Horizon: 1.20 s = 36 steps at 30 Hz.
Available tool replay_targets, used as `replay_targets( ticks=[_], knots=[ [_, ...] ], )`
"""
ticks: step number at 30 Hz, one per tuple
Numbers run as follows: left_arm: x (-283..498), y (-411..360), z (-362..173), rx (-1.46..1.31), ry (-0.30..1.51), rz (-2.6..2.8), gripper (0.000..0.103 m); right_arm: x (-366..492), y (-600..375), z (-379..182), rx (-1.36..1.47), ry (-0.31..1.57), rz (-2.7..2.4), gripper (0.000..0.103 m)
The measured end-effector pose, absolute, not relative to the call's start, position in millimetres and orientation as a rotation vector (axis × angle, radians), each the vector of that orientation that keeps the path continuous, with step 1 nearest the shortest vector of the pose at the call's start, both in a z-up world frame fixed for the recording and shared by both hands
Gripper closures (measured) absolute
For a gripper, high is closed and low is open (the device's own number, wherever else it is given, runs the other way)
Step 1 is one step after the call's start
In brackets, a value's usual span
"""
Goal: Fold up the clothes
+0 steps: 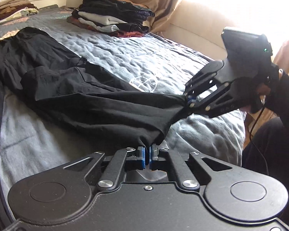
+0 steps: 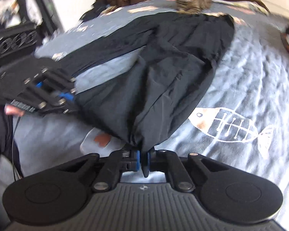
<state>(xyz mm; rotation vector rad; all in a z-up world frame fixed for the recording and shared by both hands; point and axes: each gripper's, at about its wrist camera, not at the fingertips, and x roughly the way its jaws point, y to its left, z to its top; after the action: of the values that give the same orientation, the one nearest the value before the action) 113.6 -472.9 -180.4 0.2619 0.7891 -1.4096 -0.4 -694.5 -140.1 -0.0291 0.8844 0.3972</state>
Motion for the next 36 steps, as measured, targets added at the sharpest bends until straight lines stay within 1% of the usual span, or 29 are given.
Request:
replay_targets(
  ticks=[3,6,8,11,12,13,14,15,16,17,18,19,20,22,24,27,29,32,36],
  knots=[
    [105,-471,-174,0.244,0.789,-1.461,0.100,-14,-692,-121,-0.123,0.884,0.384,0.101],
    [98,-471,-175,0.236,0.806,-1.489,0.100,-31,-687,-108,-0.217,0.914,0.392,0.101],
    [91,-473,-178,0.250,0.817,-1.498,0.100,-40,-680,-106,-0.272,0.946,0.409,0.101],
    [84,-479,-189,0.350,0.814,-1.439,0.099,-43,-673,-115,-0.301,0.996,0.398,0.100],
    [83,-480,-193,0.394,0.818,-1.430,0.097,-42,-672,-120,-0.314,1.009,0.377,0.097],
    [82,-480,-196,0.439,0.822,-1.421,0.091,-40,-670,-126,-0.327,1.020,0.355,0.097],
    [82,-480,-197,0.474,0.829,-1.409,0.079,-39,-672,-127,-0.313,1.023,0.342,0.096],
    [83,-477,-193,0.476,0.825,-1.415,0.072,-38,-675,-127,-0.295,1.024,0.330,0.090],
    [84,-472,-188,0.465,0.814,-1.429,0.055,-37,-678,-128,-0.277,1.026,0.318,0.080],
    [86,-467,-182,0.454,0.803,-1.443,0.041,-35,-680,-128,-0.259,1.027,0.307,0.074],
    [87,-462,-176,0.442,0.793,-1.458,0.037,-35,-684,-125,-0.236,1.018,0.309,0.061],
    [89,-458,-171,0.431,0.782,-1.472,0.035,-36,-690,-118,-0.213,0.997,0.311,0.054],
    [94,-454,-165,0.404,0.768,-1.463,0.035,-37,-696,-112,-0.190,0.975,0.312,0.050],
    [109,-449,-154,0.330,0.744,-1.421,0.035,-37,-709,-97,-0.139,0.924,0.305,0.038],
    [125,-450,-148,0.249,0.733,-1.352,0.035,-27,-721,-85,-0.052,0.878,0.265,0.032],
    [146,-455,-145,0.151,0.730,-1.213,0.035,4,-734,-80,0.126,0.858,0.217,0.030],
    [156,-458,-145,0.135,0.732,-1.105,0.035,28,-742,-80,0.254,0.855,0.188,0.029],
    [163,-463,-150,0.205,0.728,-0.948,0.035,61,-730,-90,0.298,0.845,0.108,0.029],
    [171,-456,-153,0.219,0.735,-0.825,0.035,86,-707,-113,0.358,0.820,0.115,0.029]
  ],
)
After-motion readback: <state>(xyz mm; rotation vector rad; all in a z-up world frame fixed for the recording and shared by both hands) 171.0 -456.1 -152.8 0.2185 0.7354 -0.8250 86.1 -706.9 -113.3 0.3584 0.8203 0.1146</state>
